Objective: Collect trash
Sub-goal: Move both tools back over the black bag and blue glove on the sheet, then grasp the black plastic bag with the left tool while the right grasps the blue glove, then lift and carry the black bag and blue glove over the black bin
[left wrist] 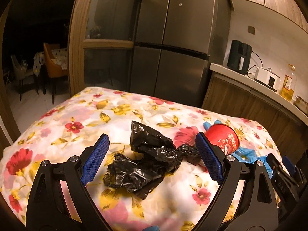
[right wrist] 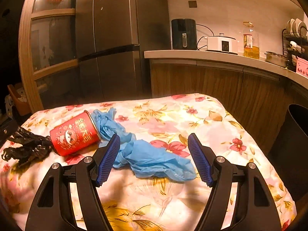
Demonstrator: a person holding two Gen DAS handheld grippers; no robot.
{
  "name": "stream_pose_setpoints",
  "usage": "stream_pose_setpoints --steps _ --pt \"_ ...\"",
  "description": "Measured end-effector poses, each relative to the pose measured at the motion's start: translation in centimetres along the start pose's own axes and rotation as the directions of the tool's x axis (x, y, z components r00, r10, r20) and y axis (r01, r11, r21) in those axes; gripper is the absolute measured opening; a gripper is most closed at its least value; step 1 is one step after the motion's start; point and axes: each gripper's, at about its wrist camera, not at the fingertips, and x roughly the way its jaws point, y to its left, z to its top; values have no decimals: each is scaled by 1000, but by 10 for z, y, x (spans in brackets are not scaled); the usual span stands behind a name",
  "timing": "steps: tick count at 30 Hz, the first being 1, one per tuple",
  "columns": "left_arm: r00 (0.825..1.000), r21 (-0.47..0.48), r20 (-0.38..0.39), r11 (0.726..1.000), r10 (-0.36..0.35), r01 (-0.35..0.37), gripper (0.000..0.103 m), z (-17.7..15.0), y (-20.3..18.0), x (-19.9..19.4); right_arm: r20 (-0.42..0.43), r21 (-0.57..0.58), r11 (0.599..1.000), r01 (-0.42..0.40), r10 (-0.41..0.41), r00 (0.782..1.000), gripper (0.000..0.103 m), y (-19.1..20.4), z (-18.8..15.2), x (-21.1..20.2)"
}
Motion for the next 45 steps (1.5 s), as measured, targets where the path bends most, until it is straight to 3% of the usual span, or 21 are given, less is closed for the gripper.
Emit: stream_pose_setpoints --steps 6,13,17,23,30,35,45 --pt "998 -46 -56 999 -32 29 84 -4 9 16 -21 -29 1000 9 -9 1000 66 6 -7 6" --pt "989 -78 -126 995 -72 63 54 -10 15 32 -56 -27 1000 10 -12 998 52 6 -10 15" --pt "985 -94 -141 992 -102 89 32 -12 18 36 -78 -36 999 4 -7 997 36 8 -12 19" --pt "983 -82 -136 990 -121 110 16 -14 14 35 -95 -44 999 -18 14 995 14 10 -15 22" --pt "985 -110 -106 986 -137 125 6 -13 19 28 -65 -23 999 -47 45 997 2 7 -10 12" --pt "985 -120 -92 983 -148 137 3 -11 21 18 -14 3 998 -68 68 998 1 1 -2 -9" --pt "986 -35 -8 986 -166 166 2 -9 -1 -34 62 13 998 -63 62 996 1 -20 8 -56"
